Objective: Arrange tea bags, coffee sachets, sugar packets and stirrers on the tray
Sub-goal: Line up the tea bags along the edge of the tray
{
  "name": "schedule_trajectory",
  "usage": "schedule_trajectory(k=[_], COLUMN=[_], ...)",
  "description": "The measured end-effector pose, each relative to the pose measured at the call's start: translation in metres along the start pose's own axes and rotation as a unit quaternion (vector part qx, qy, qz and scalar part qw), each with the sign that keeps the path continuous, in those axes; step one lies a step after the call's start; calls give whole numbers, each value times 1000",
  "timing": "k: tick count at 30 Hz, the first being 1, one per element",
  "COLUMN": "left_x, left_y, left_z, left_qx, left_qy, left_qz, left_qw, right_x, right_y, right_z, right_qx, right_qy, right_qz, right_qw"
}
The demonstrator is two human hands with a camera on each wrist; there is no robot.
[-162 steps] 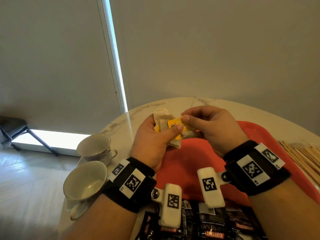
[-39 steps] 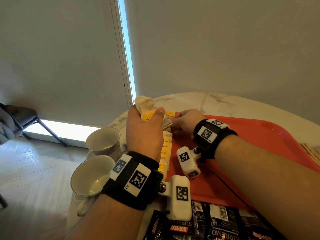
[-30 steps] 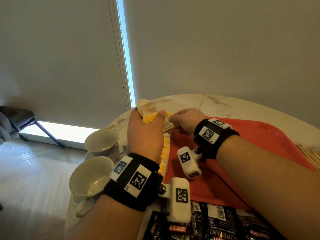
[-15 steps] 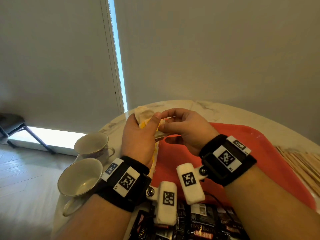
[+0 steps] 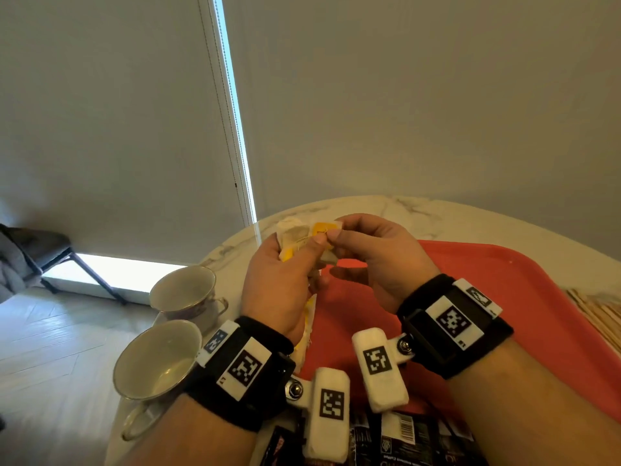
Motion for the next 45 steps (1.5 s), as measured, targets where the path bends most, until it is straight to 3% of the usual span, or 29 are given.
schedule_trajectory(k=[4,9,15,23,28,31,35,39,45], left_x=[4,2,-3,-4,-8,-9,-10,-6,-7], left_y=[-4,-2,-2,-2,-7,-10,-13,-15,-15], left_z=[1,4,6,3,4,6,4,3,4], left_qx=[-72,-74,-18,37,44,59,86,74,53], left_qy=[-18,-53,-76,-35,-66,-95,-119,-115,-114], left_qz=[-95,-103,-70,-1,-1,-12,-4,-42,-59], left_qw=[993,991,995,999,997,994,989,990,990], right_x=[-1,-7,-4,1,3,2,-3,0,7], right_y=[3,12,8,2,7,11,-1,-26,-43], right_z=[3,0,3,2,0,4,21,29,34], right_qx=[-41,-97,-72,-56,-30,-33,45,138,179], right_qy=[-26,-59,-80,-69,-38,-77,-128,-118,-80], right_qz=[63,142,46,-5,-62,-90,-51,-90,-139], right_qw=[997,983,993,996,997,992,989,979,971])
Point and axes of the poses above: each hand's wrist, its own z-axis towards the middle knuckle, its own x-axis out of the palm, y = z × x, the point moved 1 cm from there along z, towards the middle knuckle, and after that the axes turned 7 degrees about -z, right-handed, at the moved point
